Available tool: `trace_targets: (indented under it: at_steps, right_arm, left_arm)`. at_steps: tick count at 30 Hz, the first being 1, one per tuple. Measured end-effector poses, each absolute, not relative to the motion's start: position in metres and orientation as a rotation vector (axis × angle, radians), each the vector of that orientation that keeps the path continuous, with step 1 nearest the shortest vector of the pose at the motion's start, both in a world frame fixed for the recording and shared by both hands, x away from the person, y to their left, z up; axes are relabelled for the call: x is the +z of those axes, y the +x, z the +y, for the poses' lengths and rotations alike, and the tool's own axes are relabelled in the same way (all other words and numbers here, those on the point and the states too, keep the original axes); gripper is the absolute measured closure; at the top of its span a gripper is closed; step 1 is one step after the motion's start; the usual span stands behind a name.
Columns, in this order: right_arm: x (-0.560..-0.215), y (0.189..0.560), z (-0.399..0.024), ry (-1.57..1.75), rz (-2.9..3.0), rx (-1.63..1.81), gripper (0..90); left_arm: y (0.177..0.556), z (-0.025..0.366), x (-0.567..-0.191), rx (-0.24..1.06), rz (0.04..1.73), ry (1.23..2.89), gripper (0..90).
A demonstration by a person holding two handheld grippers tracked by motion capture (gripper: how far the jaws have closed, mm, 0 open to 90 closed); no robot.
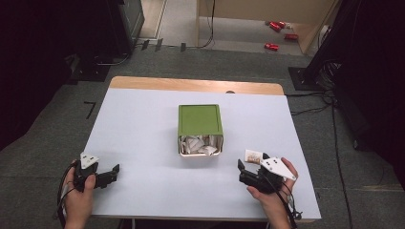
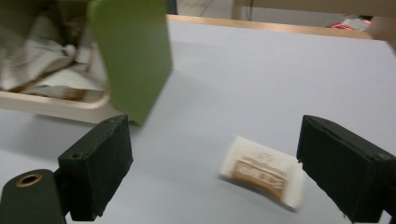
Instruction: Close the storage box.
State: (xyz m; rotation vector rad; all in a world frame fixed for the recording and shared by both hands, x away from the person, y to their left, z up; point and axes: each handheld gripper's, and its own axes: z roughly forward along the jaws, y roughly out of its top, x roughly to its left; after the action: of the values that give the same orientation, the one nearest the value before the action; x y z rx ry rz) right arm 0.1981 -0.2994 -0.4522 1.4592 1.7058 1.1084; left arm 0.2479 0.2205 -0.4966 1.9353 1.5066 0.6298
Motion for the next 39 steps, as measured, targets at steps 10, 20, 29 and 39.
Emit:
trace_targets:
  at_steps: [10,20,29,39]
  right_arm:
    - [-0.467,0.192,-0.344,1.529,1.681,1.011,11.7]
    - [-0.489,0.188,-0.385,1.610,1.724,0.941,12.4]
    - [-0.501,0.188,-0.408,1.709,1.730,0.847,13.3]
    - [-0.504,0.192,-0.406,1.733,1.748,0.777,12.2]
  left_arm:
    - [0.248,0.220,-0.497,0.631,1.507,1.935,13.4]
    - [0.248,0.220,-0.497,0.631,1.507,1.934,13.4]
    - [0.248,0.220,-0.497,0.632,1.507,1.935,13.4]
    - [0.248,0.220,-0.497,0.632,1.507,1.936,13.4]
